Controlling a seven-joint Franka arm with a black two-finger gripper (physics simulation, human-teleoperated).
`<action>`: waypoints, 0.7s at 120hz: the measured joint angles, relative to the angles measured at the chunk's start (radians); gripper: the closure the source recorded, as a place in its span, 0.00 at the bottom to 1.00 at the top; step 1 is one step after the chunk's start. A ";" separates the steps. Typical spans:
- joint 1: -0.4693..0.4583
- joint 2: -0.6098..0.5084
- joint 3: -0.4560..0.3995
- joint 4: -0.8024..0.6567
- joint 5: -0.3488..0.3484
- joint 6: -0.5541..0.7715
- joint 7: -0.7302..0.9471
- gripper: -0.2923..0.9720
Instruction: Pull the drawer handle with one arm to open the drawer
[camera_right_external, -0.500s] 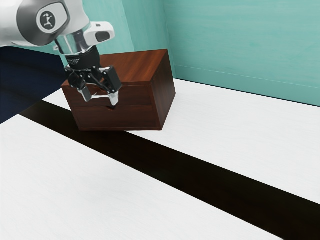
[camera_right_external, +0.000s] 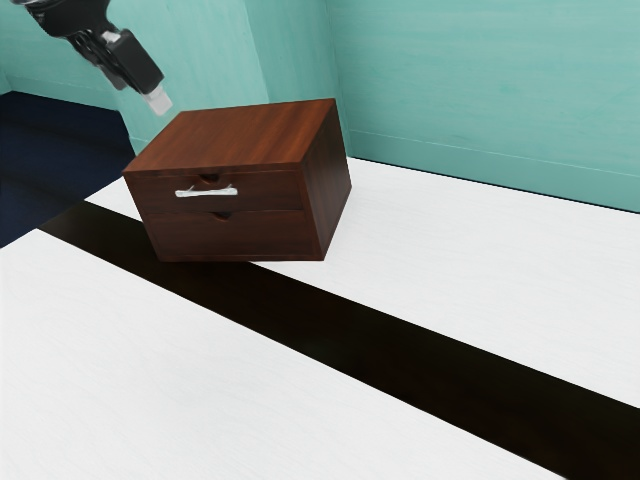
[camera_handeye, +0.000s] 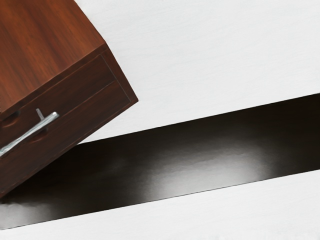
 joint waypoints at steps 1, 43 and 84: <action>-0.001 -0.001 0.000 0.000 0.002 0.000 0.017 0.23; -0.098 0.058 0.102 -0.094 -0.171 0.057 0.621 0.23; 0.011 0.075 0.113 -0.241 -0.148 0.190 0.957 0.23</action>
